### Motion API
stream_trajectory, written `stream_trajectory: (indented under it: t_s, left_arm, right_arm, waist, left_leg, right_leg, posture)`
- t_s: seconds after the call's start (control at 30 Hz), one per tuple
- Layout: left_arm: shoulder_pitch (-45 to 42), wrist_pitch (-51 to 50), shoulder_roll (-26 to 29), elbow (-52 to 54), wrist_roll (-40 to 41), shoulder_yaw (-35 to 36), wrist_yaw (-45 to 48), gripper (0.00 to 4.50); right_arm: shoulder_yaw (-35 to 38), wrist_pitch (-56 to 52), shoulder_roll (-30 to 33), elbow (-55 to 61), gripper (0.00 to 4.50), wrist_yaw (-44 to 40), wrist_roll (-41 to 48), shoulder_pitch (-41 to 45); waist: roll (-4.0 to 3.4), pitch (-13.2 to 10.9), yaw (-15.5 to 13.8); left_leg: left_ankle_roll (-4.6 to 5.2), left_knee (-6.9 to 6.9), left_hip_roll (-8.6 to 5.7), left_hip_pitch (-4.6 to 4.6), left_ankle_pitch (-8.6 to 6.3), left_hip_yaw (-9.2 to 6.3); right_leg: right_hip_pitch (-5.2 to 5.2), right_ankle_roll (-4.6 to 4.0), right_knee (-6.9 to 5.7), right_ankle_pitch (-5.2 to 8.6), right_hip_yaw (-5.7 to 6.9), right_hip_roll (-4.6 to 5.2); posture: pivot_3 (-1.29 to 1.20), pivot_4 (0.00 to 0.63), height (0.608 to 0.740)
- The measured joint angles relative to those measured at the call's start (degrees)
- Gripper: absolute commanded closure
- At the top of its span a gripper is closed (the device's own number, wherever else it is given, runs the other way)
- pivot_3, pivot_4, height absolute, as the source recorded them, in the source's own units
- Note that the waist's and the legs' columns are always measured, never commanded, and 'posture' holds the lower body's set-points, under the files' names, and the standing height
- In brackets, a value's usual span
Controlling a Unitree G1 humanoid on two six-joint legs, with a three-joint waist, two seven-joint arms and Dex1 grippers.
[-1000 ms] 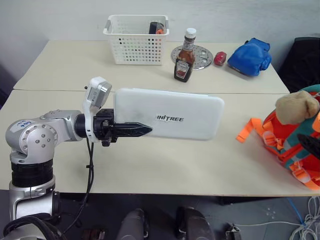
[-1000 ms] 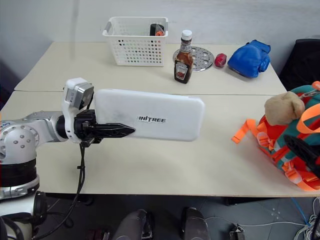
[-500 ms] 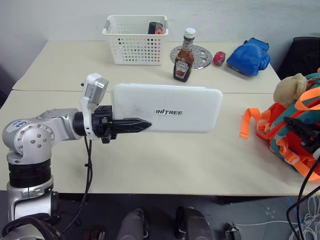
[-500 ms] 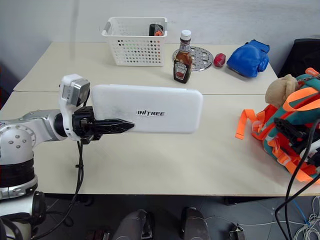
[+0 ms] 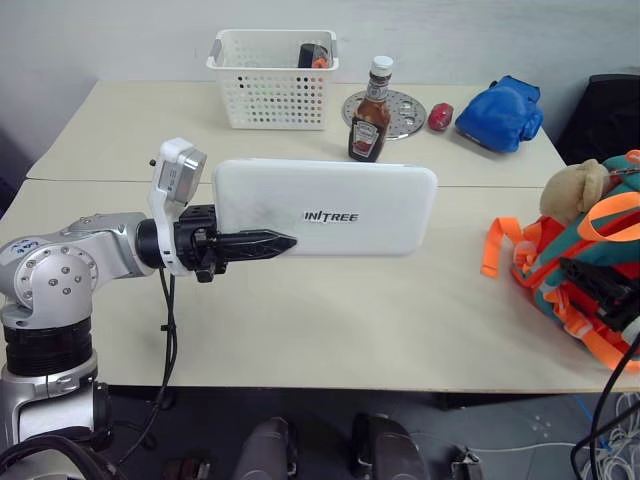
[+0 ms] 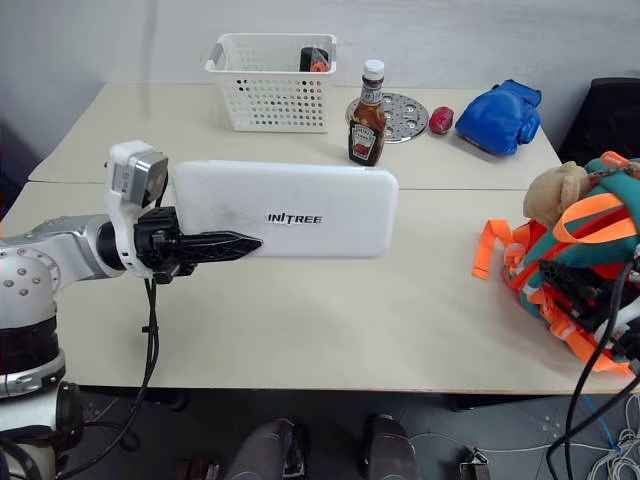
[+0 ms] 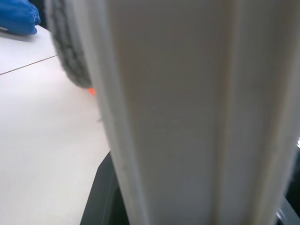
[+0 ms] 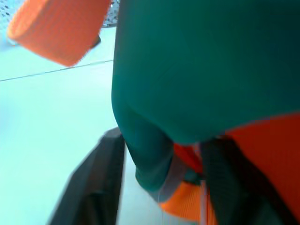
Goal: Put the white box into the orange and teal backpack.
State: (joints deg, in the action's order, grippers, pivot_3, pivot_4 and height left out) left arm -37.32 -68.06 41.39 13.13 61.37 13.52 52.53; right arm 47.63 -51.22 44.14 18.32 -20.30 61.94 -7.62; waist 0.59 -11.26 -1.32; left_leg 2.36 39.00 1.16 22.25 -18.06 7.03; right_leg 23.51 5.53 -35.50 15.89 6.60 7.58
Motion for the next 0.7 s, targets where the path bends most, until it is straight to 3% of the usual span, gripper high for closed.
stream_trajectory:
  t_s: [0.1,0.43,0.7]
  left_arm:
    - [0.18,0.01,0.13,-0.01,0.19,0.09,-0.12,3.07]
    - [0.48,1.02,0.23,-0.15,0.27,0.1,-0.42,3.07]
    - [-0.09,1.84,0.45,-0.44,0.26,-0.09,-0.39,3.07]
  right_arm:
    - [2.6,-1.37,-0.04,2.11,0.04,1.92,2.09,-2.19]
    - [-1.81,0.47,-2.26,0.93,0.04,7.51,-2.33,2.48]
    - [-11.62,5.64,-6.66,-6.02,0.04,9.39,-9.53,14.93]
  waist:
    - [0.0,0.0,-0.04]
    - [-0.03,-0.02,0.08]
    - [-0.1,-0.06,0.88]
  left_leg:
    - [-0.03,-0.04,0.05,0.01,-0.02,-0.01]
    - [-0.05,-0.06,0.07,0.05,-0.02,0.02]
    - [-0.06,-0.09,0.05,0.08,0.01,0.06]
  right_leg:
    - [0.01,-0.01,0.07,0.0,0.0,0.02]
    - [0.08,-0.01,0.08,0.01,-0.02,-0.01]
    - [0.17,-0.02,0.02,0.01,-0.03,-0.05]
  posture:
    - [0.0,0.15,0.74]
    - [0.0,0.15,0.74]
    - [0.0,0.15,0.74]
